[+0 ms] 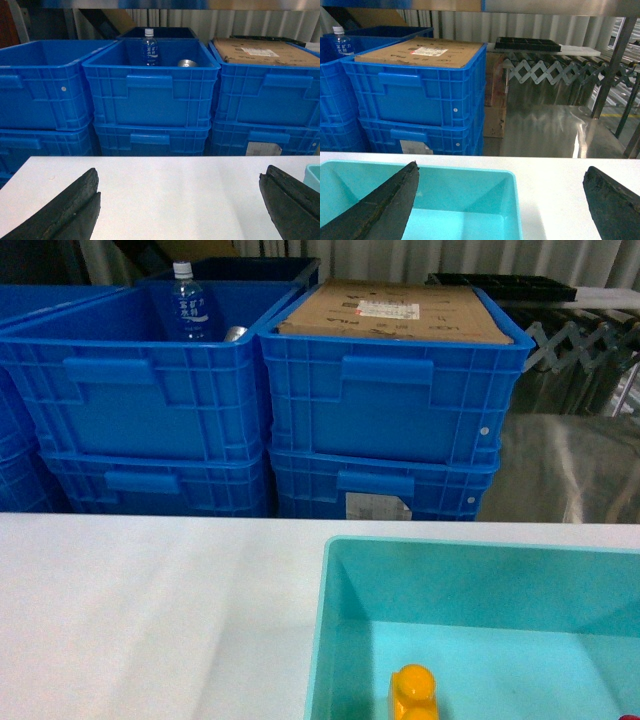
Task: Pick red block from blue box to shelf
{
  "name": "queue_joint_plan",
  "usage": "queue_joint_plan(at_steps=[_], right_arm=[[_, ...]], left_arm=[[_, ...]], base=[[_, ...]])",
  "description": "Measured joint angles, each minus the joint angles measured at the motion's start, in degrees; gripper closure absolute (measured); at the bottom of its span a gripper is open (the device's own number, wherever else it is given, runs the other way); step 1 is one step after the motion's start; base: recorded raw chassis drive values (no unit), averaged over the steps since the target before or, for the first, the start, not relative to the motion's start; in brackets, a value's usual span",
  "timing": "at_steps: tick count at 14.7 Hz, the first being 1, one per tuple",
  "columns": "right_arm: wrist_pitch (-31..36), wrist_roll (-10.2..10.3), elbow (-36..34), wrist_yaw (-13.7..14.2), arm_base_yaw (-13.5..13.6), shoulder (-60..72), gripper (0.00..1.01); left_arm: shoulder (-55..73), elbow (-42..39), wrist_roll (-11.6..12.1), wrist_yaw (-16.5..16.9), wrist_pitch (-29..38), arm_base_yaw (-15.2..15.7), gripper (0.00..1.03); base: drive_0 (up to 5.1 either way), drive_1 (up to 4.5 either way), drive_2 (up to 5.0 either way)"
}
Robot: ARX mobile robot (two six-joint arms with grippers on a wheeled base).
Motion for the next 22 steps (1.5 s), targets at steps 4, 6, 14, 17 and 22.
queue_joint_plan(at_steps=[4,6,14,17,22], right_arm=[[0.0,0.0,0.0,0.0,0.0,0.0,0.03],[0.0,0.0,0.0,0.0,0.0,0.0,0.03],[15.0,0.4,15.1,-7.9,2.6,37.2,0.03],[13.8,0.6,16.7,-6.5,6.3,41.8,0.03],[29.0,6.3,19.5,10.8,21.8,79.5,0.03]], left_arm=[[0.0,0.0,0.0,0.0,0.0,0.0,0.05],[0.0,0.0,0.0,0.0,0.0,0.0,0.05],[0.0,0.0,0.0,0.0,0.0,0.0,0.05],[0.0,0.0,0.0,0.0,0.0,0.0,0.05],[0.0,0.0,0.0,0.0,0.0,0.0,0.05]], base=[[0.0,0.00,0.0],[0.0,0.00,0.0],[0.0,0.00,0.0],[0.0,0.00,0.0],[0.0,0.00,0.0]])
